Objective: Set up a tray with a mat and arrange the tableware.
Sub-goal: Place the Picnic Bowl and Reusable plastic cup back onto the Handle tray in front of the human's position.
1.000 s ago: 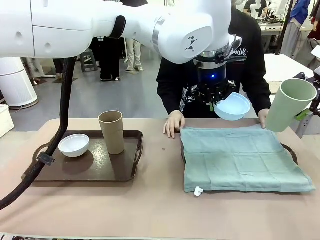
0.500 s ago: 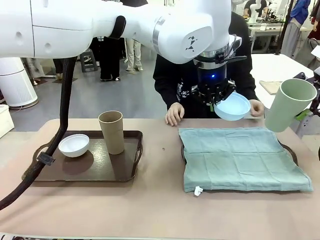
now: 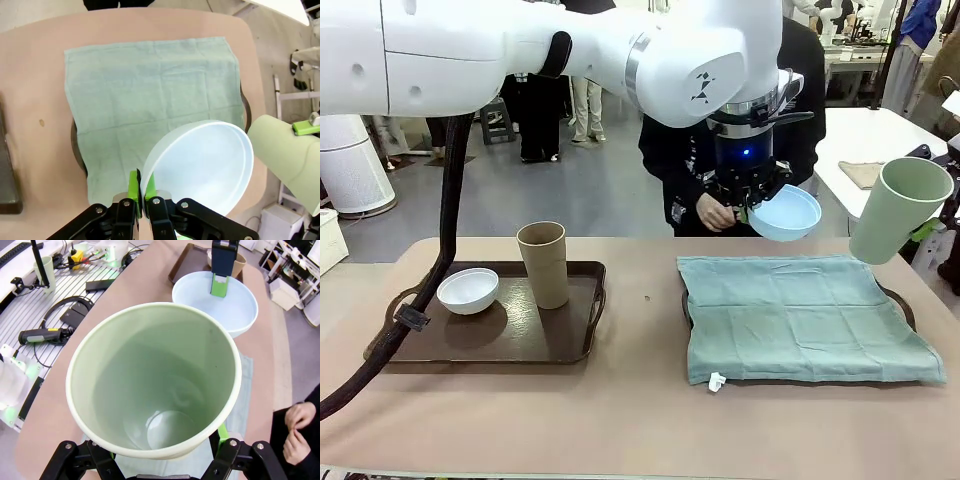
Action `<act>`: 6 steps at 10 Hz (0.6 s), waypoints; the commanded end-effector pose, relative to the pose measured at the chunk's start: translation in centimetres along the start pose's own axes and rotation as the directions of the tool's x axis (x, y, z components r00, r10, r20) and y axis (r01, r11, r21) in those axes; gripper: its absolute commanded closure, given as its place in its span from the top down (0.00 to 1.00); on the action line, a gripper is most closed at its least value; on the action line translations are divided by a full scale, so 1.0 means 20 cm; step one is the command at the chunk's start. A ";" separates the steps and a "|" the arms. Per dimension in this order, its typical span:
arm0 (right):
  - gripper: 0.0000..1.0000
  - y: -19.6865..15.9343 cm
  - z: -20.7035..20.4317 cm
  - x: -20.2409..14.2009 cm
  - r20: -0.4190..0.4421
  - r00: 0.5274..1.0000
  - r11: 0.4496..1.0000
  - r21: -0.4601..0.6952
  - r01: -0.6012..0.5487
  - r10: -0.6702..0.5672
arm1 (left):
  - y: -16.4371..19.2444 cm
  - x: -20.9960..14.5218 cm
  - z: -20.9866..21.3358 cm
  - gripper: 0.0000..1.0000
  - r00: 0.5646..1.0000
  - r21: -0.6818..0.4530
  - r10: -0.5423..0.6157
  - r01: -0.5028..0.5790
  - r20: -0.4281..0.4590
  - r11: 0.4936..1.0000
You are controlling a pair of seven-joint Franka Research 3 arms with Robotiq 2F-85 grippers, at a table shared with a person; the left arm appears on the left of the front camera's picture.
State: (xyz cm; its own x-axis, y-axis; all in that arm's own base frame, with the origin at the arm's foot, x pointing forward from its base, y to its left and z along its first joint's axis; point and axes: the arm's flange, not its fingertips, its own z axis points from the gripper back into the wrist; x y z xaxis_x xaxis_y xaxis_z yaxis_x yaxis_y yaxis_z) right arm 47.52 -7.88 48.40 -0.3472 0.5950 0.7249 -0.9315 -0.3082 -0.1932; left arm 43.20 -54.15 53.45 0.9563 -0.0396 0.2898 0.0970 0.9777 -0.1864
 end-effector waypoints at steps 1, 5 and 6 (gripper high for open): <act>0.00 -0.01 0.01 0.01 -0.002 1.000 1.000 0.015 0.009 -0.009 | 0.00 0.01 0.01 0.03 1.000 0.013 -0.012 0.012 0.005 1.000; 0.00 -0.01 0.01 0.01 -0.002 1.000 1.000 0.015 0.009 -0.009 | 0.00 0.01 0.01 0.03 1.000 0.013 -0.012 0.012 0.005 1.000; 0.85 0.00 0.00 0.00 0.000 1.000 1.000 0.000 0.000 0.000 | 0.00 0.00 0.00 0.05 1.000 0.000 0.000 0.000 0.000 1.000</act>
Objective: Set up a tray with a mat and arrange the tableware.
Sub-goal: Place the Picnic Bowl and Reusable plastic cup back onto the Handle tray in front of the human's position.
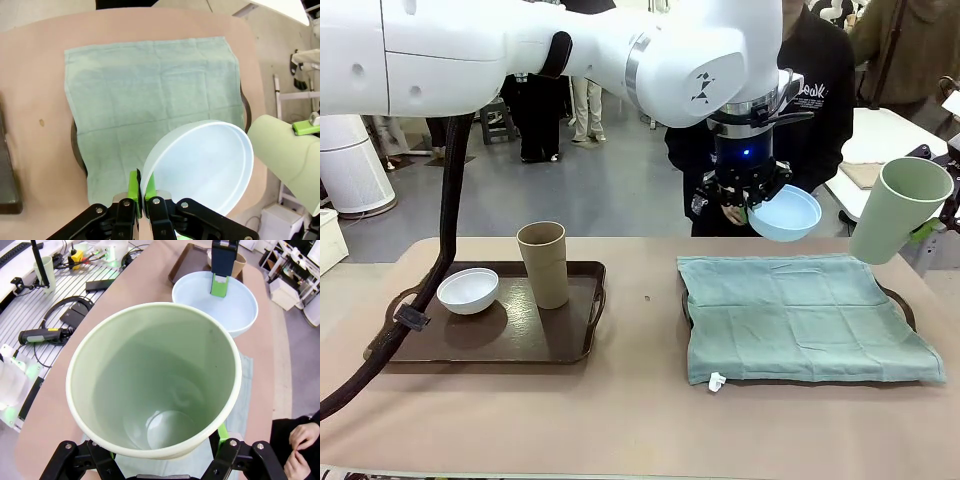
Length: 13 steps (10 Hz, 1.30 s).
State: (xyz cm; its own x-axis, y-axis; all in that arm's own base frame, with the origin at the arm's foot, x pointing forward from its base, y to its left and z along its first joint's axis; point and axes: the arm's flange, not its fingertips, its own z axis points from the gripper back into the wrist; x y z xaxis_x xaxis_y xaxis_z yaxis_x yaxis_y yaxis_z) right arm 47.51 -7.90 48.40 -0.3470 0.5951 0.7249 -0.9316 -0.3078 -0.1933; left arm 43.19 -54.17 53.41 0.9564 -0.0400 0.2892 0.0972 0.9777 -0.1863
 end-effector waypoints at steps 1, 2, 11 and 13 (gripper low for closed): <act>0.85 -0.05 -0.06 -0.09 0.033 0.999 1.000 0.016 0.024 -0.024 | 0.04 0.02 -0.09 0.05 1.000 0.009 0.009 -0.008 -0.022 1.000; 0.85 -0.08 -0.13 -0.19 0.059 0.997 0.998 0.053 0.036 -0.039 | 0.06 0.03 -0.22 0.05 0.998 -0.019 0.019 -0.020 -0.068 1.000; 0.85 -0.12 -0.41 -0.40 0.121 0.977 0.979 0.119 0.163 -0.177 | 0.17 0.01 -0.62 0.05 0.983 -0.020 0.024 -0.028 -0.181 0.999; 0.85 -0.18 -0.47 -0.44 0.121 0.970 0.973 0.119 0.199 -0.213 | 0.20 0.00 -0.66 0.05 0.981 -0.077 0.003 -0.019 -0.192 0.997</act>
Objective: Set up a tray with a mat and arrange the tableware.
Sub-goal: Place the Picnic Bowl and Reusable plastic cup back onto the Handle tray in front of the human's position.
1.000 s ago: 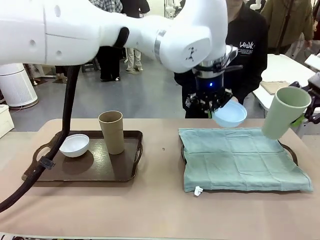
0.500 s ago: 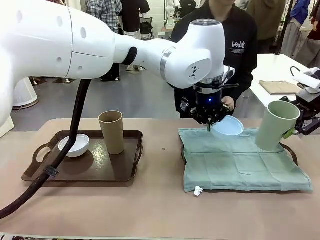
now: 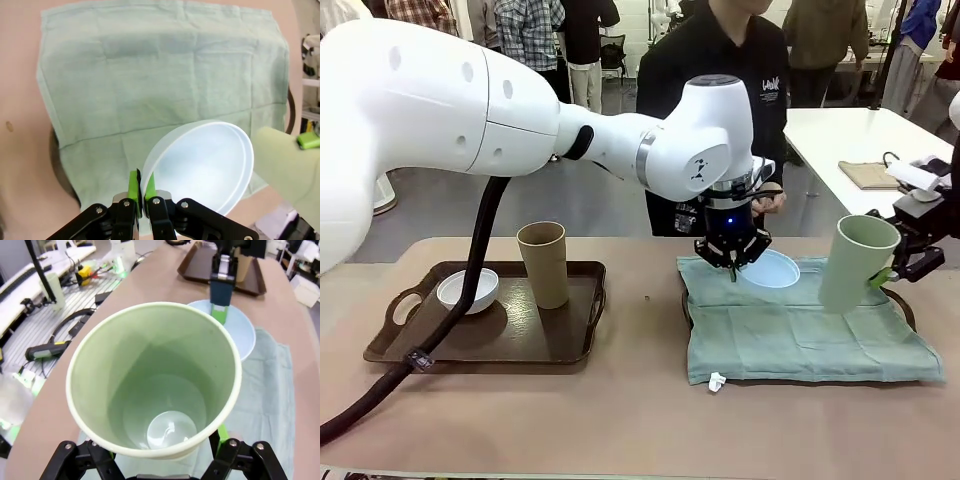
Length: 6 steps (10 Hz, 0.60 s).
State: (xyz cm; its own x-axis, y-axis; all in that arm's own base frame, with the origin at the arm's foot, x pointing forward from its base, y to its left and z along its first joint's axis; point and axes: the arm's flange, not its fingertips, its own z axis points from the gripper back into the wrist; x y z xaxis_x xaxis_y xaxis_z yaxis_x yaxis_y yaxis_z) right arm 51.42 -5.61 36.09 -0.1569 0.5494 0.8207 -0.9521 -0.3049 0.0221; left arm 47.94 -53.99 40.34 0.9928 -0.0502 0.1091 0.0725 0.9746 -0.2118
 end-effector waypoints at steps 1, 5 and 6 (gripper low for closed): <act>0.85 -0.11 -0.01 0.01 0.008 0.999 0.999 -0.025 0.041 -0.040 | 0.06 -0.05 -0.02 0.05 0.999 -0.085 -0.021 0.018 -0.032 0.996; 0.85 -0.16 -0.04 -0.05 -0.005 0.999 0.998 -0.036 0.046 -0.046 | 0.09 -0.07 -0.15 0.05 0.999 0.031 -0.028 0.030 -0.047 0.999; 0.85 -0.16 -0.03 -0.07 -0.006 0.999 0.998 -0.037 0.046 -0.046 | 0.08 -0.08 -0.18 0.05 0.998 0.056 -0.037 0.039 -0.048 0.998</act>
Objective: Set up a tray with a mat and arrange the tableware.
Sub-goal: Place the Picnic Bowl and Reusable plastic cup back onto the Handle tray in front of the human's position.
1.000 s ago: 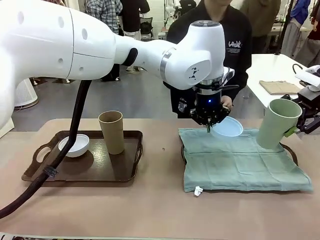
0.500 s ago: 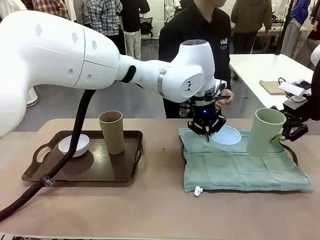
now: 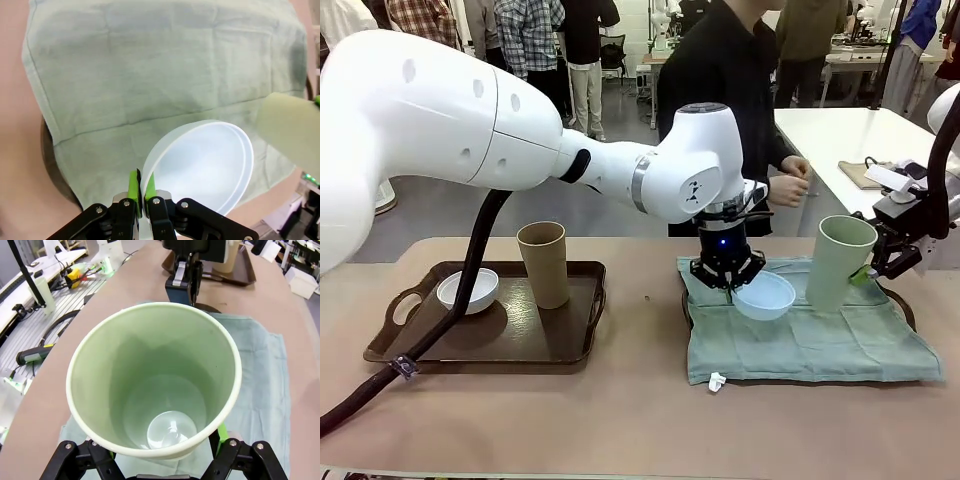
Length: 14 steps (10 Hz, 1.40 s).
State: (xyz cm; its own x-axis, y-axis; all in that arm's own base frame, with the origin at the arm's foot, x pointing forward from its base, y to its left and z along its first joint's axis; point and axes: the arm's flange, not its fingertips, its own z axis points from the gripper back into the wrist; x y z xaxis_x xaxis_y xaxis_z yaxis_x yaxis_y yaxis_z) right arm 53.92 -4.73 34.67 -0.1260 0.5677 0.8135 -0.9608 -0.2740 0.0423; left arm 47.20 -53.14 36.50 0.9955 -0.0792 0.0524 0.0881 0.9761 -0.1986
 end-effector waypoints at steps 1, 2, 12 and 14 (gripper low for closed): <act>0.85 -0.03 0.01 -0.03 0.000 1.000 1.000 -0.024 0.007 -0.007 | 0.00 -0.01 -0.03 0.05 1.000 0.062 -0.024 0.023 0.017 0.998; 0.85 -0.04 0.01 -0.06 0.000 1.000 1.000 -0.023 0.008 -0.008 | -0.01 0.00 -0.04 0.05 1.000 0.062 -0.022 0.020 0.022 0.998; 1.00 -0.06 -0.01 -0.19 0.010 0.999 0.999 0.003 0.036 -0.036 | -0.01 0.03 -0.12 0.59 0.996 0.066 0.000 -0.006 0.086 0.998; 1.00 -0.04 0.01 -0.18 0.007 0.999 0.999 -0.002 0.037 -0.037 | -0.01 0.04 -0.10 1.00 0.997 0.070 0.006 -0.012 0.081 0.997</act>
State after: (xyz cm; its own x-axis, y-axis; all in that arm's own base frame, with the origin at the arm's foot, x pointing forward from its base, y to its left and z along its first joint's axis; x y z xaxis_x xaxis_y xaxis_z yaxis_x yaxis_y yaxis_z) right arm 55.00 -6.37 31.50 -0.0803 0.5727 0.8158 -0.9663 -0.2456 0.0773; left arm 47.95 -53.57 34.01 0.9899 -0.0849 0.1137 0.1023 0.9823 -0.1569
